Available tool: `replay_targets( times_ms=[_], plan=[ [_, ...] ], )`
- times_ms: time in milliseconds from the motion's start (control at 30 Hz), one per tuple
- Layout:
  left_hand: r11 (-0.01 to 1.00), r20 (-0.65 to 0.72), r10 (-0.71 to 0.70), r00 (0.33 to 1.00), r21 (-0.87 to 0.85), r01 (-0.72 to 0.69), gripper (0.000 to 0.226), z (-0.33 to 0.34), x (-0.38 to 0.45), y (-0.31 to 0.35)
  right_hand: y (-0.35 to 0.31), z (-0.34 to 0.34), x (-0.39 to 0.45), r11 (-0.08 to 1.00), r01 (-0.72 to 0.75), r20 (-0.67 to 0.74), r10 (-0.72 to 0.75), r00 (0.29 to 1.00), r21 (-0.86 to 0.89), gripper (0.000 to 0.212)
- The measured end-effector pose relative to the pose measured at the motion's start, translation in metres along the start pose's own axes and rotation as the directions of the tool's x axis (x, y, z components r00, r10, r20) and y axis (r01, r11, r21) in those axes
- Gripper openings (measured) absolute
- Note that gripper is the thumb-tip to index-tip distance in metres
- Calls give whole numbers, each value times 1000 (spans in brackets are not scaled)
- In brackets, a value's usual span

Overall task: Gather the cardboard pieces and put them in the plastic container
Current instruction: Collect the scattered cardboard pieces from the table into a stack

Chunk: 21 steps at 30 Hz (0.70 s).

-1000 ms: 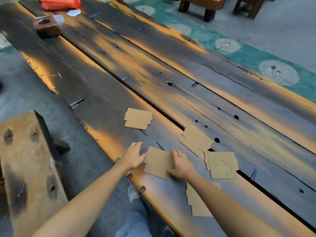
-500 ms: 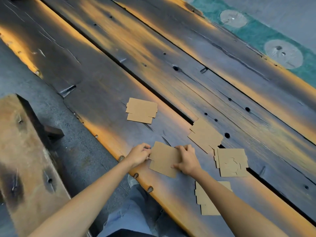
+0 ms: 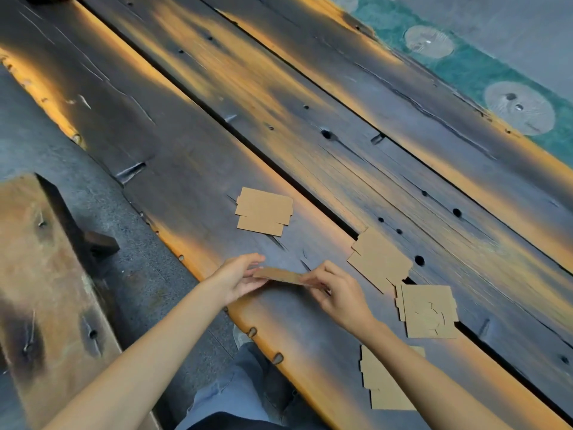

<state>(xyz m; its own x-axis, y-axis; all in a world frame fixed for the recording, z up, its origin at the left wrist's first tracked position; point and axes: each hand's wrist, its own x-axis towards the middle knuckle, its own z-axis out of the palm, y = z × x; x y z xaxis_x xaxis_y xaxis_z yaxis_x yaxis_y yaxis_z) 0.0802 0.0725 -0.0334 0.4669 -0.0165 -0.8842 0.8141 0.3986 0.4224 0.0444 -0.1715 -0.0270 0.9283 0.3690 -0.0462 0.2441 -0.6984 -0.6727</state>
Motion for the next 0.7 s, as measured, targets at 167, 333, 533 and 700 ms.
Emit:
replay_targets(
  times_ms=[167,333,533,700],
  plan=[
    [999,21,20,1000,-35,-19,13,-19,0,19,-16,13,24,973,163,-81,-178,981,-164,26],
    [990,20,107,994,-95,-105,26,-39,6,35,-18,29,49,941,263,-4,-270,963,-211,23],
    [970,-73,192,979,-139,-200,20,-81,16,59,-6,34,95,949,208,201,-162,966,-237,54],
    [955,-147,224,963,-162,-247,23,-116,29,69,5,33,153,942,85,263,3,965,-325,66]
  ],
)
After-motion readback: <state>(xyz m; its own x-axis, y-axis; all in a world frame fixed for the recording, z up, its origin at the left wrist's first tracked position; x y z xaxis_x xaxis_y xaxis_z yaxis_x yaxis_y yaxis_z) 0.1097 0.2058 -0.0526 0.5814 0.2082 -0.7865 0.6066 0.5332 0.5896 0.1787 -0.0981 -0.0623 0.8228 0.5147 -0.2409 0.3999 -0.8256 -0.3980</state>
